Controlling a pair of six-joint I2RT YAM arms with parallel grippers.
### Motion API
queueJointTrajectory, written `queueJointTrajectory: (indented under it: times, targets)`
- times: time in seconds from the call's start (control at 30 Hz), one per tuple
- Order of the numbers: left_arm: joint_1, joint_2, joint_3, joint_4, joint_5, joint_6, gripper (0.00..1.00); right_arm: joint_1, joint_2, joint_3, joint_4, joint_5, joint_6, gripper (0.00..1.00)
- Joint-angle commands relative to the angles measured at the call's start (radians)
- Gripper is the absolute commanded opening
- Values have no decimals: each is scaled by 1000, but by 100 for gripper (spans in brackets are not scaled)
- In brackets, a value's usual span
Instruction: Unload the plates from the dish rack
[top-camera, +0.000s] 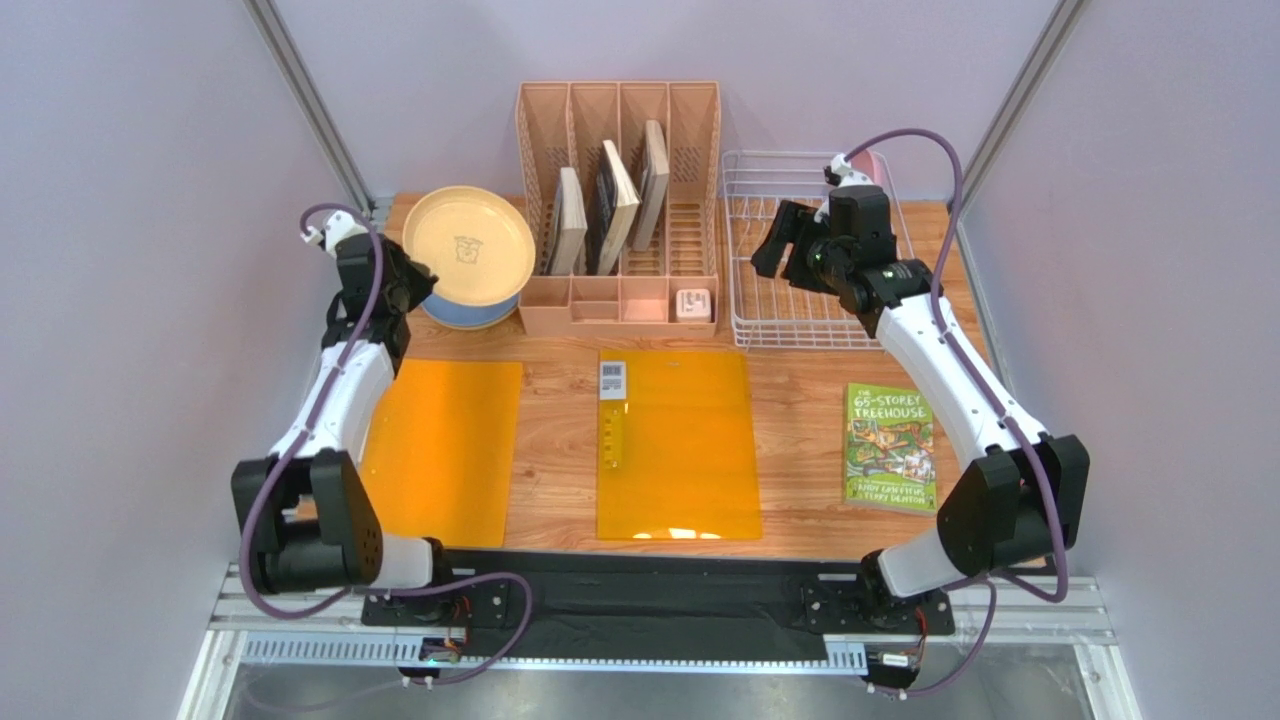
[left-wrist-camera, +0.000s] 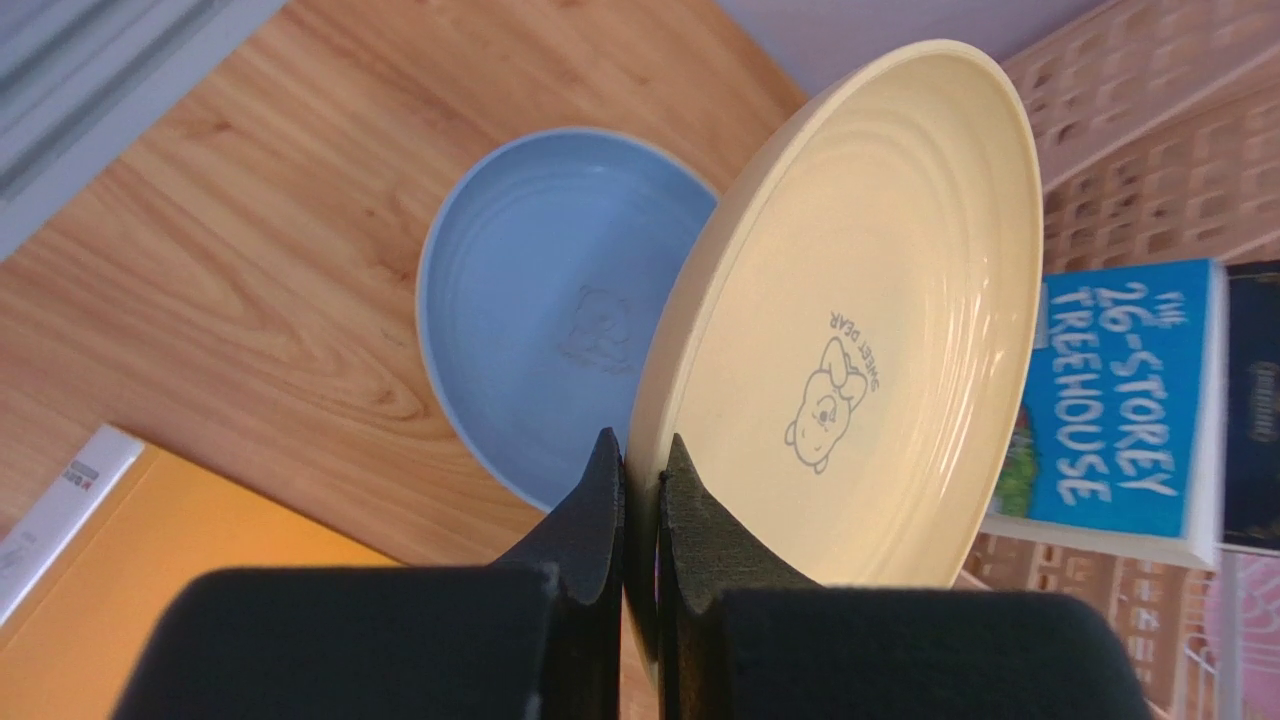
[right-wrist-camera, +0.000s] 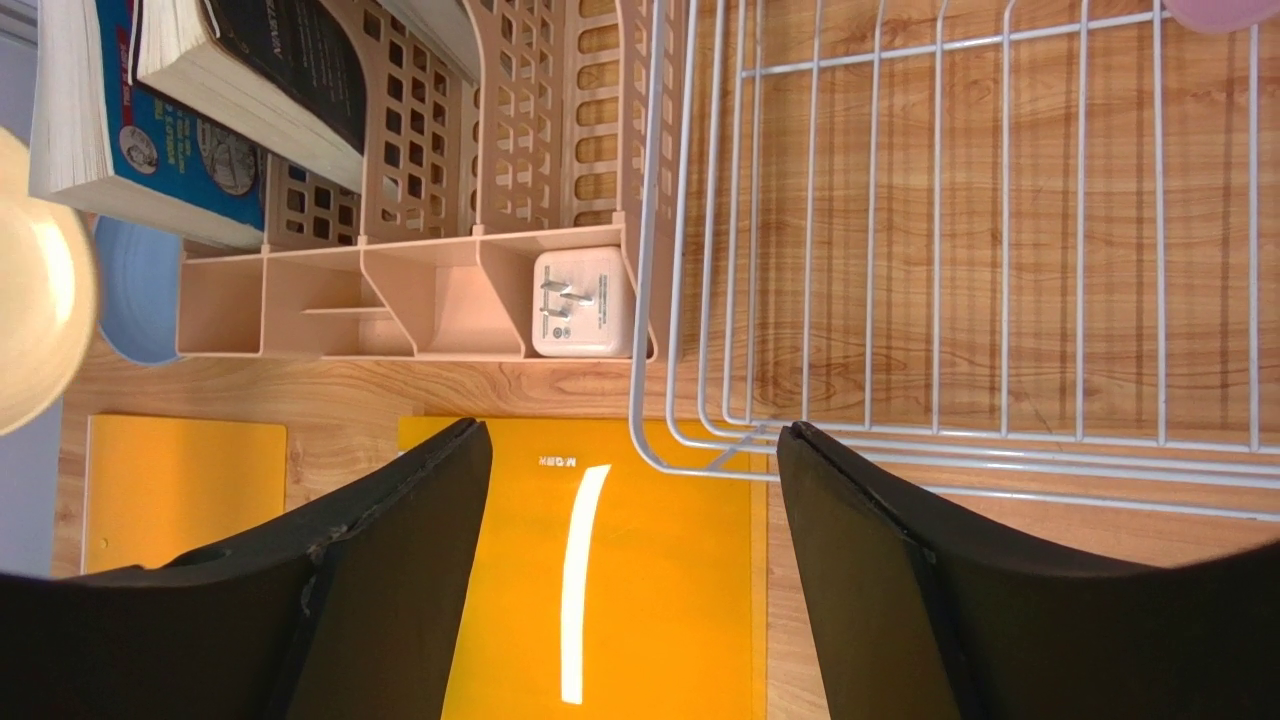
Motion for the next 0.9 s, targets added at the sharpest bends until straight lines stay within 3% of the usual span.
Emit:
queueJointTrajectory:
  times: [0.0,0.3,0.67,0.87]
  targets:
    - [21,94,41,56,-30,-46,0,-17,22,89,-1,30,-31,75]
    - [56,291,94,157,-14,-89,0,-46,73,122,-4,32,-32,76]
    - [69,408,133,177,2,-88,0,-64,148,165,-6,32,-35,75]
    - [69,440,146,148,-4,-74,0,-72,177,221,-9,140,-73,75]
